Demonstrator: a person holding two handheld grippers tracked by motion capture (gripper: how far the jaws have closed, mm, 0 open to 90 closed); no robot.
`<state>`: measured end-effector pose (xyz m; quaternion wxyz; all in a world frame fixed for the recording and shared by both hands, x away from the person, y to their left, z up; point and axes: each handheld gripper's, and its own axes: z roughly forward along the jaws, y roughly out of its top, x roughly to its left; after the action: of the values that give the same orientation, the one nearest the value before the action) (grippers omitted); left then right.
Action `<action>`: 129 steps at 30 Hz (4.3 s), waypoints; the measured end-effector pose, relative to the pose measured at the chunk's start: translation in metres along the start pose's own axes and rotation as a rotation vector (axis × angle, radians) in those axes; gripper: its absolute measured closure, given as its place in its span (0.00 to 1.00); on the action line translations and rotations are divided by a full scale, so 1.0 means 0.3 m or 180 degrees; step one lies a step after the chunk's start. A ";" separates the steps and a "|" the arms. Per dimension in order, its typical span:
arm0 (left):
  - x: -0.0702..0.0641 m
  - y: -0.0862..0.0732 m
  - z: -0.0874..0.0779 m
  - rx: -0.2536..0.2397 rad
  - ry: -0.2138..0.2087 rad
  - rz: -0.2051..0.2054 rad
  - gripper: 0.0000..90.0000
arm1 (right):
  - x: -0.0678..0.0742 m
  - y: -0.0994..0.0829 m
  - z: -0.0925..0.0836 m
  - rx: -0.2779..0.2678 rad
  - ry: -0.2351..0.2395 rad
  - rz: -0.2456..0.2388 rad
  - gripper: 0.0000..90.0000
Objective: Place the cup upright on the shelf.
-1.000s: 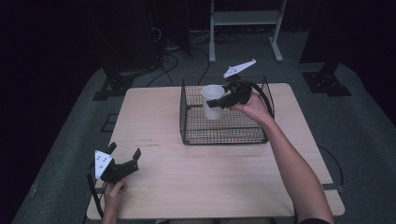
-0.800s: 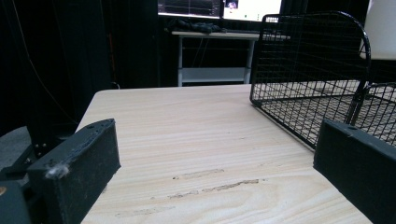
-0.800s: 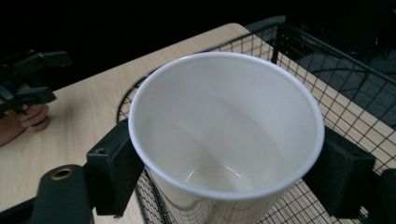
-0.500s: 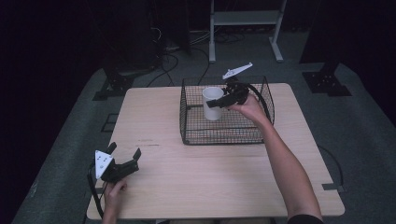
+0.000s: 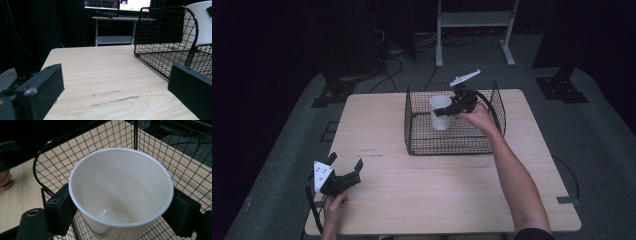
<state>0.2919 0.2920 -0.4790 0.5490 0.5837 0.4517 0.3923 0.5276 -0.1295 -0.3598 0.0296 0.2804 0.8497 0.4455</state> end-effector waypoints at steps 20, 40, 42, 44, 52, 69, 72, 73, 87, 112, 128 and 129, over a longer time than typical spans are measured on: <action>0.000 0.000 -0.001 0.0002 0.0000 0.0006 0.00 | -0.032 -0.028 0.073 0.0195 -0.0084 0.0078 0.22; 0.000 0.000 0.000 -0.0001 0.0002 0.0003 0.00 | -0.040 -0.056 0.103 0.0349 -0.0197 0.0026 0.21; 0.000 0.000 0.000 -0.0002 0.0002 0.0002 0.00 | -0.038 -0.063 0.106 0.0373 -0.0235 0.0002 0.21; 0.000 0.000 0.001 -0.0002 0.0003 0.0008 0.00 | -0.039 -0.075 0.112 0.0414 -0.0239 0.0005 0.21; 0.001 0.000 0.002 -0.0002 0.0008 0.0005 0.00 | -0.036 -0.084 0.114 0.0480 -0.0268 -0.0055 0.21; -0.003 0.000 0.002 0.0001 0.0008 0.0026 0.00 | -0.016 -0.084 0.118 0.0570 -0.0293 -0.0147 0.18; -0.003 0.000 0.001 0.0003 0.0010 0.0029 0.00 | -0.009 -0.082 0.120 0.0583 -0.0305 -0.0155 0.17; -0.003 0.000 0.001 0.0002 0.0009 0.0029 0.00 | -0.007 -0.080 0.120 0.0573 -0.0308 -0.0162 0.16; -0.006 0.000 0.001 0.0005 0.0003 0.0046 0.00 | 0.001 -0.057 0.065 0.0329 -0.0332 -0.0105 0.11; -0.007 0.000 0.002 0.0014 0.0007 0.0056 0.00 | 0.035 -0.039 -0.096 -0.0091 -0.0242 -0.0045 0.10; -0.009 0.000 0.003 0.0026 0.0013 0.0079 0.00 | 0.068 -0.085 -0.157 -0.0154 -0.0191 -0.0083 0.10; -0.009 0.000 0.003 0.0026 0.0013 0.0081 0.00 | 0.071 -0.089 -0.160 -0.0162 -0.0185 -0.0089 0.10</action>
<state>0.2918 0.2891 -0.4789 0.5407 0.5907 0.4470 0.3986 0.4831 -0.1662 -0.3472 0.0676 0.2804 0.8408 0.4582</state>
